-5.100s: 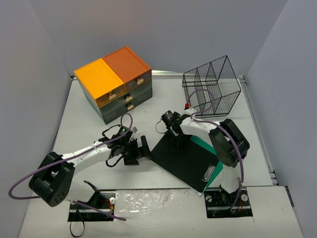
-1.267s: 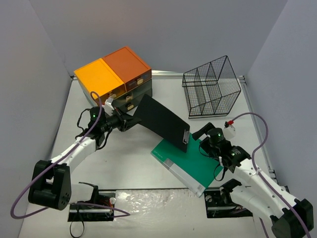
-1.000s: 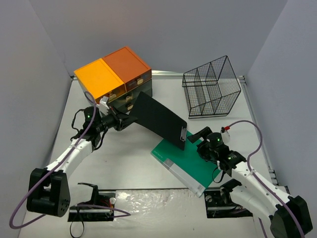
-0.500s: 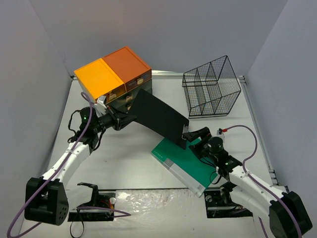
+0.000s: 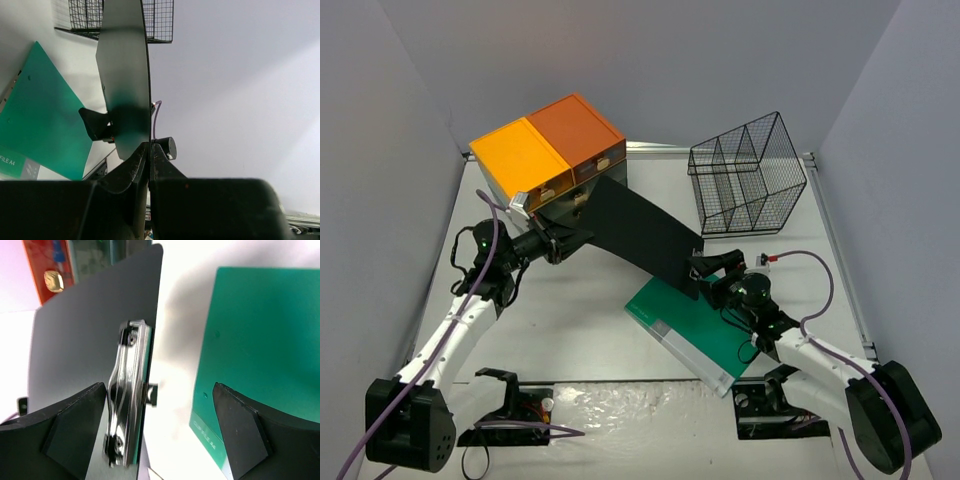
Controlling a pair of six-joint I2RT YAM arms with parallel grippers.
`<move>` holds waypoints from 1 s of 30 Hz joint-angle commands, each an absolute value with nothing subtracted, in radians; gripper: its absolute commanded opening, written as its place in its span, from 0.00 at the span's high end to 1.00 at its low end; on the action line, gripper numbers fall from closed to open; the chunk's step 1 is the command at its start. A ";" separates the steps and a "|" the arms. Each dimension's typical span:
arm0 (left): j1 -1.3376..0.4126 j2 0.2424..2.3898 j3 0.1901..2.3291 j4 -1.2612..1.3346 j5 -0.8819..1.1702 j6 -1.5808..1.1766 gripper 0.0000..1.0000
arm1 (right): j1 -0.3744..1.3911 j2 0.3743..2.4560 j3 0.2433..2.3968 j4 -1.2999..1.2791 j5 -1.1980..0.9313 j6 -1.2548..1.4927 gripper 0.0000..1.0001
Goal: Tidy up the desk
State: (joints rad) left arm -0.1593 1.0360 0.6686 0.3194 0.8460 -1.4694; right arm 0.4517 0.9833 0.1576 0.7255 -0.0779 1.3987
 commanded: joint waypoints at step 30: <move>-0.153 0.986 0.618 0.492 0.886 -1.578 1.00 | 0.324 1.218 0.340 1.096 -0.491 1.405 0.52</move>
